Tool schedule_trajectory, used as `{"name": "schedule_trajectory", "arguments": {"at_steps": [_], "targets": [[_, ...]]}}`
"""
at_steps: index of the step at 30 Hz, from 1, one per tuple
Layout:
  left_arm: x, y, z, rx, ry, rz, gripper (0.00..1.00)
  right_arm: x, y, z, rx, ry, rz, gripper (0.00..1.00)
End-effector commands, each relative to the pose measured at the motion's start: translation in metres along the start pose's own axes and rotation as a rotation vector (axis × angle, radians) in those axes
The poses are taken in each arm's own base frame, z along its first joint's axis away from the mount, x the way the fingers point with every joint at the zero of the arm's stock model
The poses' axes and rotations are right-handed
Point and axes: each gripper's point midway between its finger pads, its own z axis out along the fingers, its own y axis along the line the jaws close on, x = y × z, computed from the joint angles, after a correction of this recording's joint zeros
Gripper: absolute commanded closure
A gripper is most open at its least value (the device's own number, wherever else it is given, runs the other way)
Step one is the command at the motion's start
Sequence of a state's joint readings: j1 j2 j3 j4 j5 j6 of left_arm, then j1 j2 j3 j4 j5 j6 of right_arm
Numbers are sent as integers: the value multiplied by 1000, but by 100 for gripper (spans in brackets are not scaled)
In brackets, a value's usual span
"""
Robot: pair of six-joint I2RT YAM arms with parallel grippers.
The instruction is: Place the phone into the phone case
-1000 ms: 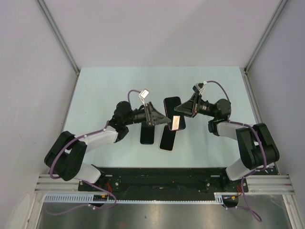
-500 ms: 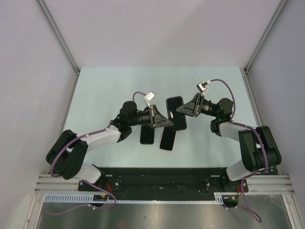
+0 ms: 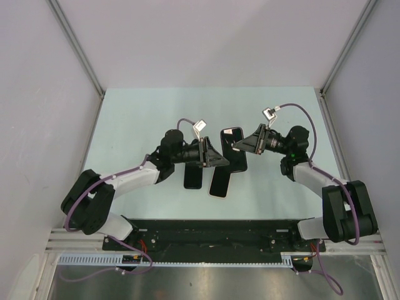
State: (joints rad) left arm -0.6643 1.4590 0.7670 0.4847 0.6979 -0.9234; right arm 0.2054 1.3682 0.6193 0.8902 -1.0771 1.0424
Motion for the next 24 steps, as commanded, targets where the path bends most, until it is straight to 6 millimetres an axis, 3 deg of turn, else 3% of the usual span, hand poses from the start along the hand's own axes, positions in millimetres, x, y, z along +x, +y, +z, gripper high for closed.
{"name": "schedule_trajectory", "arguments": {"at_steps": [1,6,13,24], "targets": [[-19,-16,-4,49,-50,88,47,-5,42,-1,-103,26,-125,95],[-35,-31,-20,94,-98,135,40,10,51,-7,-120,81,-127,94],[-44,-42,-31,124,-113,169,37,31,49,-3,-107,146,-139,92],[-46,-36,-34,126,-122,154,46,48,37,-1,-65,192,-96,90]]}}
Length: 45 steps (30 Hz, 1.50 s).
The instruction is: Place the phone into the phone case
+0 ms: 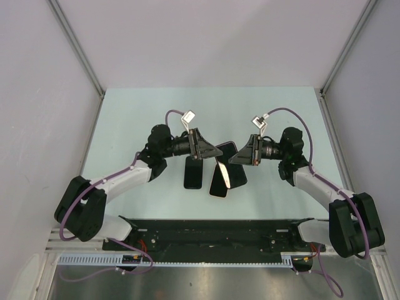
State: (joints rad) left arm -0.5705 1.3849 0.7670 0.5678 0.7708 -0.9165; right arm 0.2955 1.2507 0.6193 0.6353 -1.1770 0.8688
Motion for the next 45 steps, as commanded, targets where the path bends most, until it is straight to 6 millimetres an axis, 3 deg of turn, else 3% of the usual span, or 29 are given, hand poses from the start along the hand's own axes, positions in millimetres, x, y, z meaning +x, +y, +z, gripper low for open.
{"name": "schedule_trajectory", "arguments": {"at_steps": [1,3,4,6,10,12,15,18,19,21,22,25,31,36,39,40,43,45], "targets": [[-11,-12,-5,40,-32,51,49,0,7,-1,4,6,-55,89],[-11,-9,-5,36,-28,46,68,3,5,-1,10,14,-41,89],[-12,-9,-5,35,-30,50,86,4,4,-2,12,18,-39,87],[-12,-5,-4,14,-23,46,97,5,7,-2,12,20,-42,85],[-10,7,-4,-42,-15,67,100,-2,8,-1,27,-13,-42,66],[-7,16,-6,-95,-5,57,100,-5,10,0,23,-26,-38,65],[-11,17,-9,-130,-15,86,100,-8,9,2,25,-41,-38,69],[-11,10,-9,-109,-3,96,100,-12,6,3,37,-58,-27,88],[-11,8,-9,-102,1,94,93,-14,6,4,38,-66,-25,94],[-9,4,-11,-87,6,96,75,-18,9,5,26,-82,-29,96],[-8,3,-12,-84,2,92,59,-22,11,5,28,-99,-12,97],[-6,-1,-14,-68,-15,79,39,-34,19,6,17,-150,-11,97],[13,-7,-2,5,33,39,32,-56,31,7,-13,-250,6,94],[23,-20,6,108,66,17,35,-63,39,8,-51,-306,45,93],[22,-21,7,119,70,22,47,-63,40,8,-50,-310,36,90],[23,-23,7,127,79,23,64,-61,38,8,-38,-301,47,87],[22,-28,7,145,85,30,91,-56,33,8,-7,-291,29,80],[22,-32,5,156,81,37,97,-54,31,6,4,-286,31,70]]}}
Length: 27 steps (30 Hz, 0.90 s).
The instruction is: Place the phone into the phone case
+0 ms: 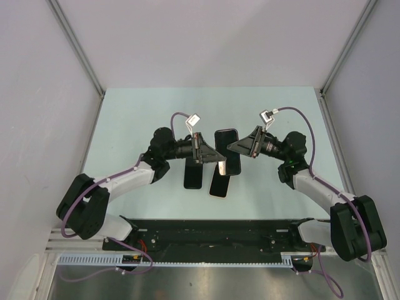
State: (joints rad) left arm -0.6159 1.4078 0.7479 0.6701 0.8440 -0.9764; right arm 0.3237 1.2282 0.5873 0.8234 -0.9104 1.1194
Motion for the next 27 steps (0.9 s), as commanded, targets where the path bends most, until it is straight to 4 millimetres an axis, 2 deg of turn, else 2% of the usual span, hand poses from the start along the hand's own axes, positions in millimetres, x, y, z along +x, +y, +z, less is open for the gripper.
{"name": "schedule_trajectory", "arguments": {"at_steps": [1,4,7,13,17,23,26,27], "targets": [[0,-13,0,50,9,57,100,-11,27,0,-57,-33,-61,65],[1,-14,-1,37,22,56,100,-13,41,-2,-119,-32,-67,51],[4,-19,-3,48,43,54,100,-17,41,-5,-126,-38,-78,43],[12,-16,-7,28,82,48,100,-25,32,-14,-103,-43,-104,44],[18,-3,-8,-34,109,31,100,-31,33,-20,-99,-57,-127,46],[18,5,-5,-65,125,9,100,-22,25,-21,-89,-10,-122,59],[18,13,-4,-105,132,-8,100,-19,25,-18,-86,-6,-167,80],[15,14,-3,-122,132,-5,100,-21,19,-18,-56,-14,-153,89]]}}
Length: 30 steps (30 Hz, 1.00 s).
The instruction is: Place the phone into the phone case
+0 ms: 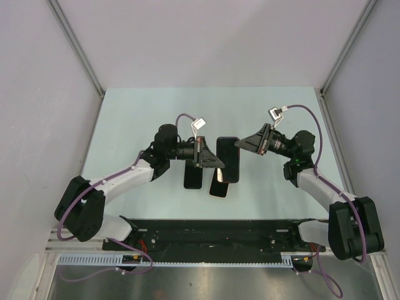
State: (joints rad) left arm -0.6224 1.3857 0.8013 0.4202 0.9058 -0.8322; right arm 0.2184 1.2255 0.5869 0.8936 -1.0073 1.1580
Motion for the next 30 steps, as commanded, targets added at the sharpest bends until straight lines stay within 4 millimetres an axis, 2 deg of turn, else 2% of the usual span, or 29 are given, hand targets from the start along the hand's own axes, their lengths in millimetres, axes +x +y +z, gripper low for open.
{"name": "schedule_trajectory", "arguments": {"at_steps": [1,2,5,8,10,11,12,15,16,17,19,20,23,26,28,29,30], "targets": [[0,18,0,-122,25,-55,100,-4,12,4,-25,0,-172,92],[-3,26,0,-170,10,-51,100,-6,13,5,-22,2,-199,94],[-4,32,-3,-235,16,-89,100,-3,13,7,-10,19,-283,99],[-7,27,-4,-236,4,-93,100,-2,-4,10,85,17,-353,98],[-8,27,-4,-246,11,-99,100,2,-5,10,110,40,-356,87],[-12,25,-3,-242,8,-83,100,3,-5,10,111,41,-364,75],[-7,27,-4,-249,27,-103,100,2,-5,9,114,41,-361,68],[-9,18,-3,-203,18,-90,100,4,-1,10,92,48,-339,57],[-10,16,-3,-192,15,-88,100,4,1,10,86,48,-336,57],[-9,15,-3,-189,16,-92,100,4,2,11,81,52,-329,57],[-8,15,-3,-187,20,-94,100,5,4,11,72,54,-322,68],[-6,16,-4,-191,22,-95,100,5,4,11,67,58,-320,82],[-2,24,-4,-214,24,-108,100,6,4,12,62,60,-319,100],[4,26,-3,-204,36,-129,100,7,2,12,62,68,-317,100],[3,23,-2,-177,29,-119,100,7,-3,11,81,67,-313,92],[3,21,-2,-170,33,-118,100,5,-5,11,96,55,-311,78],[1,20,-2,-173,32,-115,100,4,-6,10,108,50,-297,70]]}}
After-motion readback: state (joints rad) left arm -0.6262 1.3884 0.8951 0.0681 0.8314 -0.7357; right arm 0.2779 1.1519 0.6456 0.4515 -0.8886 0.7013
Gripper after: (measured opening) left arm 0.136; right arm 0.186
